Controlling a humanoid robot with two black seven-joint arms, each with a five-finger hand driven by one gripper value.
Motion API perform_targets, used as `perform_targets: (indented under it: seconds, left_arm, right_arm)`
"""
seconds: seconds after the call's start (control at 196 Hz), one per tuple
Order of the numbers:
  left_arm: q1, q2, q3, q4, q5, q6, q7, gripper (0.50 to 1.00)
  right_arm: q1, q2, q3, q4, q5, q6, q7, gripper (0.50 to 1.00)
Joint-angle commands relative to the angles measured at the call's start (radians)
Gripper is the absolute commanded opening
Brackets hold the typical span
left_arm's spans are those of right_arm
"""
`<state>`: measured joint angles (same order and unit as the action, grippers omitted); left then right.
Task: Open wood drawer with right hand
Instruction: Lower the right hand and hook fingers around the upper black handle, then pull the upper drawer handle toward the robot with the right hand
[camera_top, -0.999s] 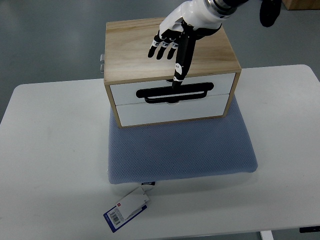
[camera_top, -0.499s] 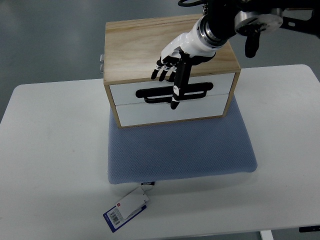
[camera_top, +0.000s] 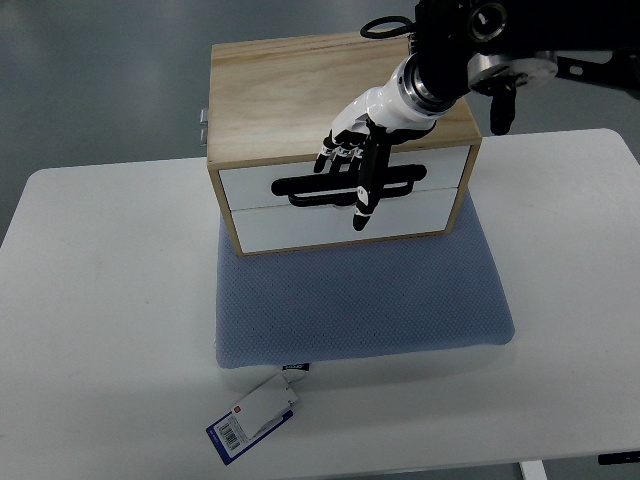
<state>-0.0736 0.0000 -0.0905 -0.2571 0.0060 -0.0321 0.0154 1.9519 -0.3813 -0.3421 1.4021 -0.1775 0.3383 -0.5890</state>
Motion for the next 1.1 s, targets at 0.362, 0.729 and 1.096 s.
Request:
perform_targets:
  seconds: [0.362, 0.729, 1.096]
  left_arm:
    - [0.000, 0.000, 0.000, 0.007, 0.000, 0.000, 0.000, 1.000]
    - [0.000, 0.000, -0.001, 0.009, -0.001, 0.000, 0.000, 1.000]
    - [0.000, 0.000, 0.000, 0.009, -0.001, 0.000, 0.000, 1.000]
  right_arm:
    - [-0.056, 0.005, -0.005, -0.009, -0.069, -0.007, 0.009, 0.942]
    - [-0.110, 0.007, -0.017, -0.034, -0.125, -0.012, 0.014, 0.942]
    - [-0.143, 0.019, -0.017, -0.049, -0.140, -0.010, 0.014, 0.942]
